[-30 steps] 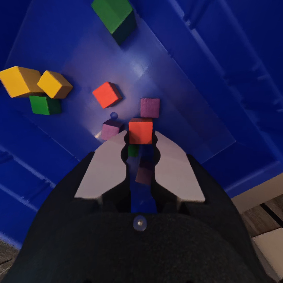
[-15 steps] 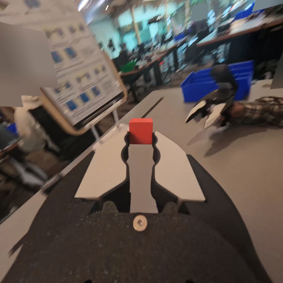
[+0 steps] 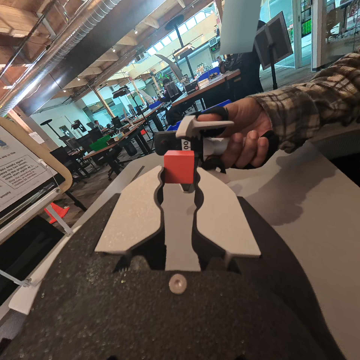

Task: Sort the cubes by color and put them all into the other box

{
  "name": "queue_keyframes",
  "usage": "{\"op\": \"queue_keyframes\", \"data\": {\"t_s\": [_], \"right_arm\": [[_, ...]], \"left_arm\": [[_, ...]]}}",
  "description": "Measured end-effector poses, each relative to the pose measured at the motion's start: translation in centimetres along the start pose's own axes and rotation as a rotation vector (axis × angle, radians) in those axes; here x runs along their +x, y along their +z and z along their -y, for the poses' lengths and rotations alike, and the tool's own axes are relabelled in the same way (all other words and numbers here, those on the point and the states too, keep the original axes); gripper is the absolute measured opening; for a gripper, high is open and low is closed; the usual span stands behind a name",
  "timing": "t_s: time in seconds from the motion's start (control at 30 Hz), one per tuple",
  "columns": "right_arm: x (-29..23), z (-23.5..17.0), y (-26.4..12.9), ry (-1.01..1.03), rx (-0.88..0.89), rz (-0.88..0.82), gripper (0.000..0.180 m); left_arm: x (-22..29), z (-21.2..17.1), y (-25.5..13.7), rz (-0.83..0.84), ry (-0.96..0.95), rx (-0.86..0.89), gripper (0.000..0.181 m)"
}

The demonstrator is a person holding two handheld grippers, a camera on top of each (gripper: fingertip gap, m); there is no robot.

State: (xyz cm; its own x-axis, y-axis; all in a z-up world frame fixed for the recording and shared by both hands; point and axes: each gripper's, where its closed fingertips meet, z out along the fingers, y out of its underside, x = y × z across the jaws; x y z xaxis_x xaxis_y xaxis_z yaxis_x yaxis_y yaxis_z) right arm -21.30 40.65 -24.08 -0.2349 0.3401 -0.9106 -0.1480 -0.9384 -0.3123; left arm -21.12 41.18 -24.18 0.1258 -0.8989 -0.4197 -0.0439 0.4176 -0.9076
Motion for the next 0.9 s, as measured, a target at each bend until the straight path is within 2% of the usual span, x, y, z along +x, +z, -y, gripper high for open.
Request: {"op": "queue_keyframes", "data": {"t_s": [0.1, 0.13, 0.17, 0.33, 0.47, 0.57, 0.7, 0.8, 0.83, 0.9], "right_arm": [[0.0, -0.9, 1.3, 0.019, -0.045, 0.016, 0.050], [0.2, -1.1, 1.6, 0.028, -0.060, 0.017, 0.045], [0.1, -1.2, 1.8, 0.034, -0.068, 0.031, 0.030], [0.6, -1.2, 1.4, -0.076, -0.098, -0.071, 0.028], [-2.0, -0.3, -1.9, -0.196, -0.121, -0.187, 0.028], [-5.5, 1.9, -7.9, -0.356, -0.111, -0.437, 0.028], [-10.7, 5.9, -20.7, -0.576, -0.052, -1.007, 0.028], [-12.9, 6.7, -31.9, -0.533, -0.038, -1.456, 0.029], [-13.0, 6.2, -35.0, -0.472, -0.040, -1.553, 0.029], [-11.7, 4.6, -39.4, -0.308, -0.048, -1.635, 0.029]], "left_arm": [[0.3, -0.4, -0.2, 0.003, 0.010, -0.011, 0.027], [0.3, -0.3, -0.2, 0.007, 0.013, -0.007, 0.027], [0.3, -0.2, -0.3, 0.010, 0.014, -0.004, 0.027], [0.6, -0.8, -0.1, 0.003, -0.017, -0.028, 0.027], [0.8, -0.8, 0.2, 0.007, -0.073, -0.040, 0.044], [0.9, -1.5, 0.5, 0.010, -0.096, -0.076, 0.052], [1.5, -3.1, 1.1, 0.003, -0.073, -0.162, 0.049], [2.0, -3.8, 1.5, 0.003, -0.016, -0.203, 0.043], [2.1, -3.9, 1.5, 0.003, -0.008, -0.207, 0.043], [2.2, -4.0, 1.6, 0.003, -0.011, -0.208, 0.039]]}}
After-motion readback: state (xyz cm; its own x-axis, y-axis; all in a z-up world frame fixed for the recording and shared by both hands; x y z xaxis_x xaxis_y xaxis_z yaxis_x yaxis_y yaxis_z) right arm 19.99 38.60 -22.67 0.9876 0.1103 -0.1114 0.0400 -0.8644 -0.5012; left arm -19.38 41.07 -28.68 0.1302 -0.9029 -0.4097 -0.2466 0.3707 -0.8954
